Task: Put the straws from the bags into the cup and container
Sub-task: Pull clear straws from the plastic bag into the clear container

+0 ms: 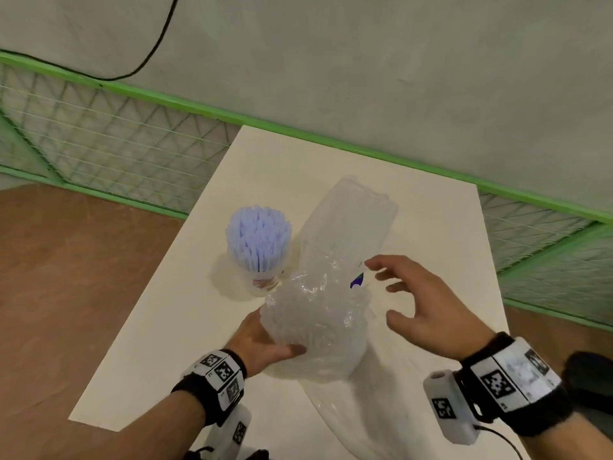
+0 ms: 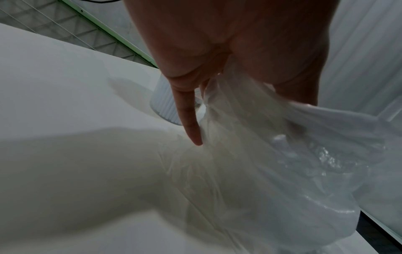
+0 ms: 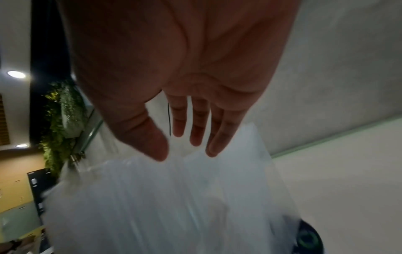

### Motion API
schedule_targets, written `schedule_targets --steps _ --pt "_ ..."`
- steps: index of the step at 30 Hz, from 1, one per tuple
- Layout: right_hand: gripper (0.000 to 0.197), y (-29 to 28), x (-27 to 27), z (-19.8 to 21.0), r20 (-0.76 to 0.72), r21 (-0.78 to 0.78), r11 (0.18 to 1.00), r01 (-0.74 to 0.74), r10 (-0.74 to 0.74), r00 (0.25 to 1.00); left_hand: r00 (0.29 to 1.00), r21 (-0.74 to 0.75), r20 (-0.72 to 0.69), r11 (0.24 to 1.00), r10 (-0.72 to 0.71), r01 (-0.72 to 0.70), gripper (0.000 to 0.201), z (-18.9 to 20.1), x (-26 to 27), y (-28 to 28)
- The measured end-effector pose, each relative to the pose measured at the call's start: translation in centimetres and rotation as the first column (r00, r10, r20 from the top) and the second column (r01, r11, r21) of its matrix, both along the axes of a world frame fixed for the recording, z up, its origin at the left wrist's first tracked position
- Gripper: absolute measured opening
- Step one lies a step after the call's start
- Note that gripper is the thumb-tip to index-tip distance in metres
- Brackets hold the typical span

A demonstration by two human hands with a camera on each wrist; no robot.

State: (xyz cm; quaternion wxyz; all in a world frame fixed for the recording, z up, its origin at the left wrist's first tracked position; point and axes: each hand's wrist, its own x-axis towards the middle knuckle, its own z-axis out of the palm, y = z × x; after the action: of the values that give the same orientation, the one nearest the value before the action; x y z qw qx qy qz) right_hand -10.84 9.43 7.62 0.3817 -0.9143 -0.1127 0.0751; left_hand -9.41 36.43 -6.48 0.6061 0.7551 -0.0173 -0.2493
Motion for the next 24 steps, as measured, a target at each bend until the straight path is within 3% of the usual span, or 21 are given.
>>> schedule_targets --steps 4,15,21,24 --pt "0.071 1.2 -2.3 -2.8 -0.036 0.084 0.995 0.046 -0.043 0.998 1.000 -0.037 -0.020 0.999 -0.001 0.000 0.059 -0.2 -0.1 -0.1" --pt "0.045 3.3 -1.7 -4.0 0.185 0.116 0.987 0.110 -0.130 0.974 0.998 -0.109 -0.055 0.994 0.014 -0.020 0.066 -1.0 0.1 0.0" --pt "0.035 3.5 -1.8 -4.8 0.183 0.170 0.967 0.189 -0.219 0.958 0.997 -0.111 -0.074 0.993 0.022 -0.030 0.064 -1.4 0.3 0.2" --pt "0.034 3.5 -1.9 -5.3 0.232 0.166 0.961 0.222 -0.257 0.938 0.998 -0.094 -0.064 0.996 0.003 -0.009 0.073 -1.5 0.5 0.2"
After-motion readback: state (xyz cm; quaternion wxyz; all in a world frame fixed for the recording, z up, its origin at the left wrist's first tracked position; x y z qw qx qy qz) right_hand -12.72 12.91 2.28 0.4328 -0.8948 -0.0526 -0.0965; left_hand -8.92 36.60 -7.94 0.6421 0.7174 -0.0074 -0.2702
